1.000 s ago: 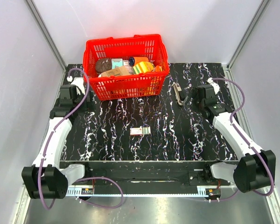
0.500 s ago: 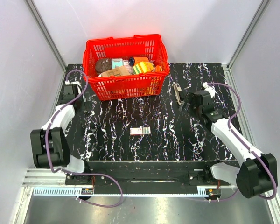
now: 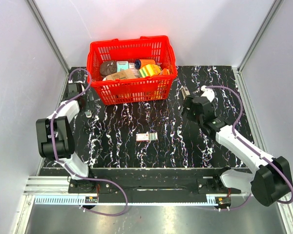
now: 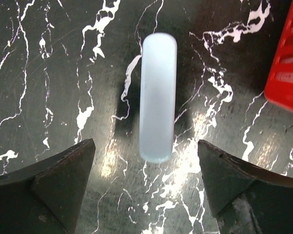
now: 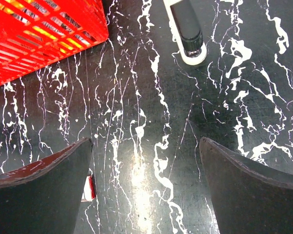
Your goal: Unload the staples from the stapler
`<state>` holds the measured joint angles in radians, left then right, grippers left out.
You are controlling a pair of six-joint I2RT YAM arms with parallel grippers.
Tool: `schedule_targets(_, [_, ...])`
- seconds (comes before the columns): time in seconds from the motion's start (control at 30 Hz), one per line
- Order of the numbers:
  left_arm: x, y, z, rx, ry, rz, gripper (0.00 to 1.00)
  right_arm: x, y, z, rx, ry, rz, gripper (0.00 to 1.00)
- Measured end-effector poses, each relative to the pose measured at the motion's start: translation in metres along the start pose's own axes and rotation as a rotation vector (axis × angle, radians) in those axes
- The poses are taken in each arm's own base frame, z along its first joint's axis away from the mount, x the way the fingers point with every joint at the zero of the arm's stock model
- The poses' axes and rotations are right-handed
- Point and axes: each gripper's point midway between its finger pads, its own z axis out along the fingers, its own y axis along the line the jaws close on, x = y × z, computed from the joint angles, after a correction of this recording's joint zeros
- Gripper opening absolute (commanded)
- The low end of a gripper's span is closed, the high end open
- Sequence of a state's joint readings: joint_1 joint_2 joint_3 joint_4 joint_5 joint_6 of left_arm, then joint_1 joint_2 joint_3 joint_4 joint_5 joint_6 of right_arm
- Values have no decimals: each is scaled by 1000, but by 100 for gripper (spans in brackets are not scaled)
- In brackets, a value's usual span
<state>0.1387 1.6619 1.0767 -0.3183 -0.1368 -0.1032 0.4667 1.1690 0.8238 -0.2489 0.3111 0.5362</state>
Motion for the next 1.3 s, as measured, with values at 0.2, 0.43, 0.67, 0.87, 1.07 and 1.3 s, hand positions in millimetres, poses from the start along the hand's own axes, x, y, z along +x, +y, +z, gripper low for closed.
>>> schedule_targets(0.2, [3,-3,18,-3,32,-7,81,6,14,-3,1,-31,-67,92])
schedule_targets(0.43, [17,-5,29,0,83,-18,49,9,23,-10,-2,-54,-115,85])
schedule_targets(0.67, [22,-8,33,17,107,-22,24,11,33,-21,-28,-80,-148,82])
schedule_targets(0.87, [27,-9,30,36,107,-20,9,15,39,-28,-45,-91,-167,80])
schedule_targets(1.07, [64,-14,-9,118,154,30,0,19,44,-35,-63,-89,-185,79])
schedule_targets(1.3, [99,-36,-58,192,119,251,0,18,38,-42,-51,-91,-186,78])
